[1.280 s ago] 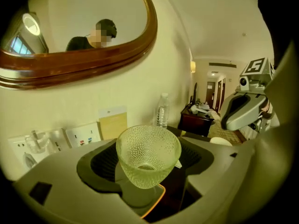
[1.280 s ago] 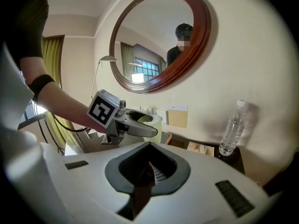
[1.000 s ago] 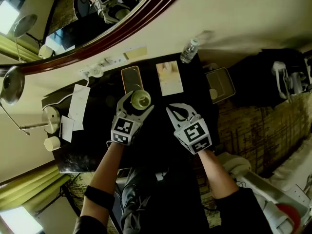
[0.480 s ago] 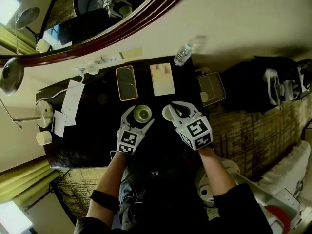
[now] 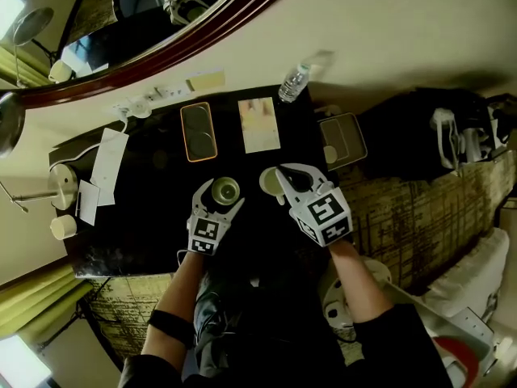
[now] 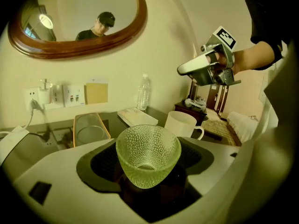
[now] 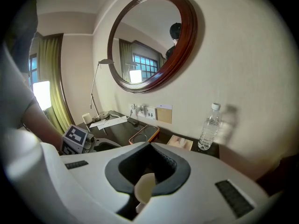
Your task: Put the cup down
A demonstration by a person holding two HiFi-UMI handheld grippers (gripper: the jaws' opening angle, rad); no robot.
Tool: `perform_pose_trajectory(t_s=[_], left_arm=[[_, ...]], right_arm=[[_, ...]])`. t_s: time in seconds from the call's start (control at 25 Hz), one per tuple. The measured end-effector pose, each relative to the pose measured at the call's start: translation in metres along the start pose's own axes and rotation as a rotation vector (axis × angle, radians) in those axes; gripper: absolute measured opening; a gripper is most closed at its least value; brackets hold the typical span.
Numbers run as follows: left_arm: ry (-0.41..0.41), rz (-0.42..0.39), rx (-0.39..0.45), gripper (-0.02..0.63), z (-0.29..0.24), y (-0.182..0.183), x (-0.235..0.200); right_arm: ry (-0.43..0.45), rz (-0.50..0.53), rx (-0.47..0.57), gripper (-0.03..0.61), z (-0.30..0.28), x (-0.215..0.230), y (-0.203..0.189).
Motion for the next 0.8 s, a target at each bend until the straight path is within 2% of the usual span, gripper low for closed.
perform_pose_trajectory(t_s=[0.16,0.28,0.36,0.48,0.8], left_arm=[[-0.001,-0.029,-0.002,0.38,0.002,-0.004,0.002],[0.01,0.003,-0.01,0.388,0.005,-0.002,0.003],[0.0,0.005,-0.01,0.445,0.005,-0.005,0.004],[-0.011,-0.013,-0.02,0.453,0.012,-0.005,0.004],[0.01,-0.061,0.001,0.449,0.066,0.036,-0.002]], right_arm=[[-0.005,-0.008,-0.004,0.009,0.003,-0.001,-0.004],[-0.013,-0.013,-0.004,0.009,0.006,-0.002,-0.007],[-0.016,-0.017,-0.004,0.009,0.008,-0.004,-0.008],[-0.018,-0.022,0.001,0.009,0.008,-0.007,-0.009],[-0.02,-0.027,0.034,0.009,0.013,-0.009,-0.005]])
Point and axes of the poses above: the fingertips, and each gripper's own axes: z backward along the fingers, x to its right, y out of its top, the point moved 4 cm from there along z, backward along the fingers, and after that the axes turned 7 degrees about -x, right-handed, at the moved point
